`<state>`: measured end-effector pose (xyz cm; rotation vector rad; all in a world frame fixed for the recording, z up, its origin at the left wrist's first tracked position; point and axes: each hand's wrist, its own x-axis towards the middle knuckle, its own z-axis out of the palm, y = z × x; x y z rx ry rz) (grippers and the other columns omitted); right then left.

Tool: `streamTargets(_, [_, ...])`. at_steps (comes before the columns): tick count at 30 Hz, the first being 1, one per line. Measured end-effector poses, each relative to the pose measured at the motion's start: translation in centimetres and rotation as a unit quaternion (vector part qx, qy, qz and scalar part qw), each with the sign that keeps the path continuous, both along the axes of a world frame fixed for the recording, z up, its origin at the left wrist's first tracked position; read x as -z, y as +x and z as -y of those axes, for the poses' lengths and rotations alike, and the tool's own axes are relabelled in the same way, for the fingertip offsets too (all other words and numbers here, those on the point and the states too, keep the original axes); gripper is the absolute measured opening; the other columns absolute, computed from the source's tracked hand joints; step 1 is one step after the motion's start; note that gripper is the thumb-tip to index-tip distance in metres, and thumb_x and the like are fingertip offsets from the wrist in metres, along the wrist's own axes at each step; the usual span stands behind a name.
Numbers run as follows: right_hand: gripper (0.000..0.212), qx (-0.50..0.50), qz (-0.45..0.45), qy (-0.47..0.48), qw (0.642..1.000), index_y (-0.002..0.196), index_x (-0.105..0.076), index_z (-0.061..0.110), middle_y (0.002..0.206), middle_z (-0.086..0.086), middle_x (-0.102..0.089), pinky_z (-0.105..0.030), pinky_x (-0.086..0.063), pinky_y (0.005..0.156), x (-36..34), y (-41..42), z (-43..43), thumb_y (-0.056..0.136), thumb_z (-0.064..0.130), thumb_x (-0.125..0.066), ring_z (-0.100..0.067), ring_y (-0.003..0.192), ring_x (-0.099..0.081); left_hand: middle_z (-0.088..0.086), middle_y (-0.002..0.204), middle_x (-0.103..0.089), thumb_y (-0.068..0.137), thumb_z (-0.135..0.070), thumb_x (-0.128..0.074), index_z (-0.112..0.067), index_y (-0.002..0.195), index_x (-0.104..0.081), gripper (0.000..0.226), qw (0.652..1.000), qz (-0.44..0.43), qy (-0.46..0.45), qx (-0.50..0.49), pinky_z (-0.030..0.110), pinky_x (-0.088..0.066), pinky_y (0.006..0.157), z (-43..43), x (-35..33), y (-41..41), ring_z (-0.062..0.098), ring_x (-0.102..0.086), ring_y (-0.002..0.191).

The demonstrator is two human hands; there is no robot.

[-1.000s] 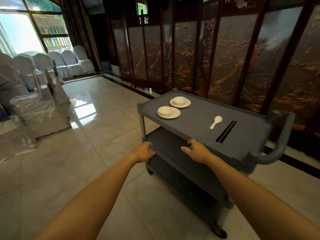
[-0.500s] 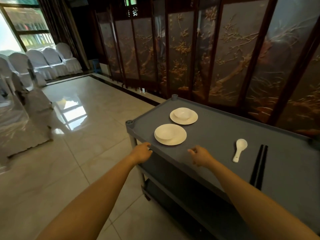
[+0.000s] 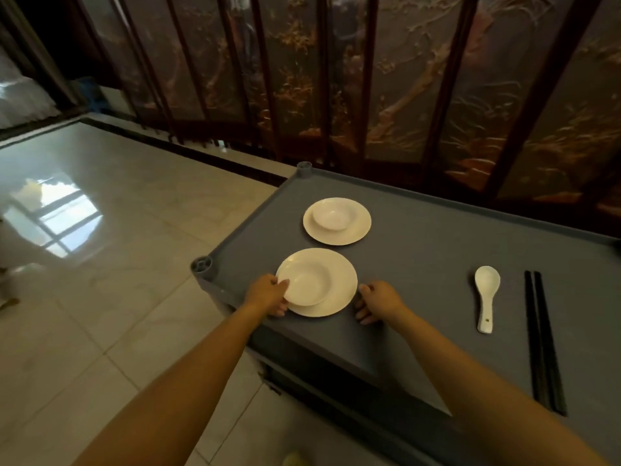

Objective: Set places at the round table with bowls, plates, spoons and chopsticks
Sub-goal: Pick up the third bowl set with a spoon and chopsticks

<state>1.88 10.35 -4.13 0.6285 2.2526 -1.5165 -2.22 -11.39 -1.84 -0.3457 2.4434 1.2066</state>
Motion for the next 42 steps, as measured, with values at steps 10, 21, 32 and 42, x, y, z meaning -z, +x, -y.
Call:
streamTargets(10, [0.008,0.046,0.025,0.019,0.998,0.095,-0.054,0.009,0.063,-0.01,-0.063,-0.02,-0.052,0.038,1.6,-3.4,1.2,0.094,0.017,-0.051,-0.016,0.048,-0.062,0.004,0.069,-0.063,0.093,-0.015,-0.046,-0.012,0.109,-0.056,0.019,0.997,0.005,0.04,0.059,0.031,-0.057,0.057,-0.7,1.6,-5.0,0.016,-0.061,0.046])
streamTargets(21, [0.009,0.09,-0.016,-0.07,0.993,0.099,-0.057,0.01,0.079,-0.006,-0.064,-0.018,-0.052,0.045,1.6,-2.6,0.4,0.094,0.017,-0.053,-0.01,0.048,-0.063,0.013,0.106,-0.064,0.095,-0.024,-0.044,-0.008,0.106,-0.059,0.024,0.964,-0.08,-0.126,0.219,0.04,-0.054,0.08,0.9,3.3,-10.8,0.029,-0.062,0.089])
streamTargets(32, [0.014,0.171,-0.082,-0.114,0.975,0.103,-0.059,0.01,0.077,-0.005,-0.066,-0.018,-0.048,0.045,-0.9,0.8,-2.7,0.092,0.018,-0.056,-0.011,0.05,-0.062,-0.002,0.107,-0.066,0.096,-0.046,-0.04,-0.037,0.111,-0.056,0.024,0.944,0.117,0.202,0.235,0.029,-0.055,0.05,-3.4,2.1,-9.9,0.017,-0.064,0.093])
streamTargets(42, [0.032,0.266,-0.072,0.093,0.957,0.099,-0.062,0.008,0.07,-0.005,-0.067,-0.024,-0.053,0.05,-3.2,5.7,-11.1,0.097,0.033,-0.044,-0.015,0.057,-0.064,0.0,0.107,-0.066,0.098,-0.037,-0.039,-0.027,0.127,-0.053,0.033,0.923,0.136,0.281,0.223,0.03,-0.052,0.058,-13.2,2.3,-6.9,0.018,-0.063,0.096])
